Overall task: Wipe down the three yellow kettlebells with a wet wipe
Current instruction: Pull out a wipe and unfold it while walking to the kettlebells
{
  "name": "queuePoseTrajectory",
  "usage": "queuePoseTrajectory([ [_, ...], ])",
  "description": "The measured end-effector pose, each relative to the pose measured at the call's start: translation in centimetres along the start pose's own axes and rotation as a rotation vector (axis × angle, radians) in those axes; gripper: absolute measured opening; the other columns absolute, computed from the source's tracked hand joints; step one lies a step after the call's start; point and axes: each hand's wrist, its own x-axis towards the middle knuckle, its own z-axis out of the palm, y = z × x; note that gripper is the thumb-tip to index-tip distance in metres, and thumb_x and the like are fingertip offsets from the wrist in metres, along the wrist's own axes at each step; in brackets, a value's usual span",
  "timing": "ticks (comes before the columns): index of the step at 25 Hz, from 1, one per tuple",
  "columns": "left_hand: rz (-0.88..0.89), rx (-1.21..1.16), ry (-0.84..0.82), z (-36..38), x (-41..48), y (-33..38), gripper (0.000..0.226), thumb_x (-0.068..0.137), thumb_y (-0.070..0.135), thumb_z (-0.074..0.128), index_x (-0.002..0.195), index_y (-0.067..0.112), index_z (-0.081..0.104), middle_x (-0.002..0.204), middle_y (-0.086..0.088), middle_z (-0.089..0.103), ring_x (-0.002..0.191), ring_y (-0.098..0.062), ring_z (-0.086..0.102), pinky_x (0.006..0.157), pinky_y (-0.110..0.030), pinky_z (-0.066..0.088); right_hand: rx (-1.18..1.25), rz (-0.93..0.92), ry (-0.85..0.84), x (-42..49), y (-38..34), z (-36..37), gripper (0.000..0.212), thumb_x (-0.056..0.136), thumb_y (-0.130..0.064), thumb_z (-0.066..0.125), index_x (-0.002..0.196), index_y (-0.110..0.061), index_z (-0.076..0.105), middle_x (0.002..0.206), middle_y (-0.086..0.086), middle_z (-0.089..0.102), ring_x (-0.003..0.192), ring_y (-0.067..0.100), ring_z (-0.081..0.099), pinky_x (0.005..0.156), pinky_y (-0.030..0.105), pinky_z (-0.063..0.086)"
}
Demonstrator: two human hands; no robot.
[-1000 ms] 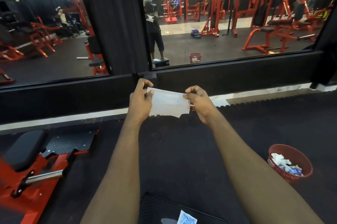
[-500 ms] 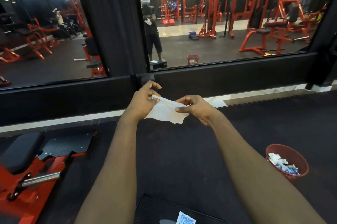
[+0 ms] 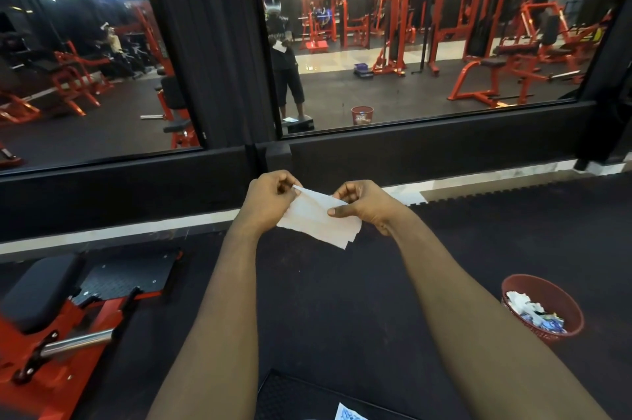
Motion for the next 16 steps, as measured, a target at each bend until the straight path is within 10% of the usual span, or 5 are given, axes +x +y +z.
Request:
queuePoseTrajectory([
  [10, -0.09, -0.271, -0.168, 1.0, 0.0, -0.9, 0.023, 0.09, 0.05, 0.061, 0.108, 0.038, 0.055, 0.101, 0.008, 0.067, 0.086, -0.011, 0.069, 0.062, -0.025, 0.056, 0.188, -0.056, -0.009, 0.3, -0.6, 0.3, 0.018, 0.086, -0.025, 0.073, 0.077, -0.015, 0.061, 0.083, 0.008, 0.069, 0.079, 0.023, 0.065, 0.067, 0.035, 0.052],
  [12, -0.137, -0.237, -0.254, 1.4, -0.4, -2.0, 0.043, 0.08, 0.042, 0.076, 0.115, 0.034, 0.054, 0.105, 0.01, 0.068, 0.093, -0.011, 0.068, 0.068, -0.025, 0.052, 0.22, -0.032, 0.05, 0.4, -0.3, 0.2, 0.019, 0.086, -0.027, 0.071, 0.083, -0.014, 0.058, 0.094, 0.016, 0.069, 0.087, 0.032, 0.067, 0.072, 0.043, 0.054],
  [16, -0.159, -0.353, -0.102, 3.0, -0.4, -3.5, 0.014, 0.09, 0.027, 0.068, 0.102, 0.024, 0.062, 0.1, 0.005, 0.073, 0.096, -0.018, 0.069, 0.074, -0.032, 0.058, 0.331, 0.051, 0.162, 0.6, 0.7, 0.3, 0.018, 0.085, -0.018, 0.071, 0.088, -0.015, 0.054, 0.104, 0.02, 0.068, 0.089, 0.032, 0.066, 0.067, 0.041, 0.053],
])
